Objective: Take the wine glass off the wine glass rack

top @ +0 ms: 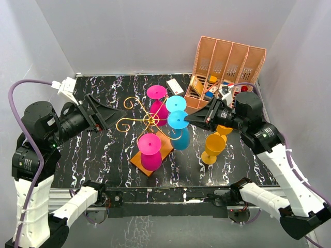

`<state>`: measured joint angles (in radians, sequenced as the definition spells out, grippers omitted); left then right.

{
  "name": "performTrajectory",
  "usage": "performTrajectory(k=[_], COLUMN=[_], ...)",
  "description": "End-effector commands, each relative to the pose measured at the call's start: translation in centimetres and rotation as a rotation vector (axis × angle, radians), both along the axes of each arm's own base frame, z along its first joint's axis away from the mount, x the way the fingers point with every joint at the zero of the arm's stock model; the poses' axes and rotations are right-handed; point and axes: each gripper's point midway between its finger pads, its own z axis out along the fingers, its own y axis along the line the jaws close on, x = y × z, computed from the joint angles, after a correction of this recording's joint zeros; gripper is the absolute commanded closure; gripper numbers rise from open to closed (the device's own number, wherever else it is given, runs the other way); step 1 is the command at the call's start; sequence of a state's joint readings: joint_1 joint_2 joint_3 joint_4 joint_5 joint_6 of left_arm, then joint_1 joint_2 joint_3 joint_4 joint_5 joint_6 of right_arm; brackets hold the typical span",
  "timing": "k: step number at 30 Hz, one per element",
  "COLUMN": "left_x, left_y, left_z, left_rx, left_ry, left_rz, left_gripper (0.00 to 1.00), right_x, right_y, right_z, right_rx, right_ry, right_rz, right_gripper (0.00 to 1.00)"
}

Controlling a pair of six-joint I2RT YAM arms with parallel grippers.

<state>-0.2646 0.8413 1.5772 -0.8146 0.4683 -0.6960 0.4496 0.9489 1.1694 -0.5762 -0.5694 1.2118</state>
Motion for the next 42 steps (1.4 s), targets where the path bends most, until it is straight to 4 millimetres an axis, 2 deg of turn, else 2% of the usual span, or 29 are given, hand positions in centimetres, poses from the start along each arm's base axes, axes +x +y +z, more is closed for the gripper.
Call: performTrajectory(k=[1, 9, 16, 25, 31, 34, 36, 39, 42], left_x=[0.5, 2.5, 3.5, 4.0, 4.9, 5.1, 5.1, 4.4, 3.6], left_y=[-1.1, -3.7, -4.9, -5.3, -6.0, -7.6, -9.5, -12.5, -14.7], left_z=[2.0, 3.0, 4.6, 6.2, 6.5, 6.2, 5.5, 4.9, 5.0], left_rx=[-0.057, -0.196, -0.307, -0.403, -0.438, -0.432, -0.416, -0.405, -0.397], left_ry=[-0.044, -0.023, -0.031, -0.058, -0.057, -0.046, -0.025, -0.012, -0.027], left_rz=[-0.051, -0.168, -0.227, -0.250, -0.261, -0.294, -0.325, -0.389, -0.424], left_gripper=[0.03, 0.03, 0.05, 0.11, 0.13, 0.14, 0.15, 0.16, 0.17], right_x=[-0.7, -1.6, -1.7, -2.5, -3.6, -3.9, -4.0, -4.0, -4.2], right_y=[-1.3, -4.2, -6.7, -8.8, -8.7, -8.3, -7.9, -7.3, -6.8], right_z=[3.2, 3.5, 4.3, 7.6, 9.5, 10.1, 10.3, 10.5, 10.8], right_rx=[0.035, -0.023, -0.089, -0.108, -0.060, -0.034, -0.018, 0.002, 0.018], right_ry=[-0.122, -0.202, -0.286, -0.444, -0.542, -0.576, -0.586, -0.589, -0.600], right_rz=[-0.057, -0.196, -0.307, -0.384, -0.359, -0.333, -0.314, -0.283, -0.251], right_gripper=[0.92, 0.92, 0.92, 0.92, 0.92, 0.92, 0.92, 0.92, 0.92])
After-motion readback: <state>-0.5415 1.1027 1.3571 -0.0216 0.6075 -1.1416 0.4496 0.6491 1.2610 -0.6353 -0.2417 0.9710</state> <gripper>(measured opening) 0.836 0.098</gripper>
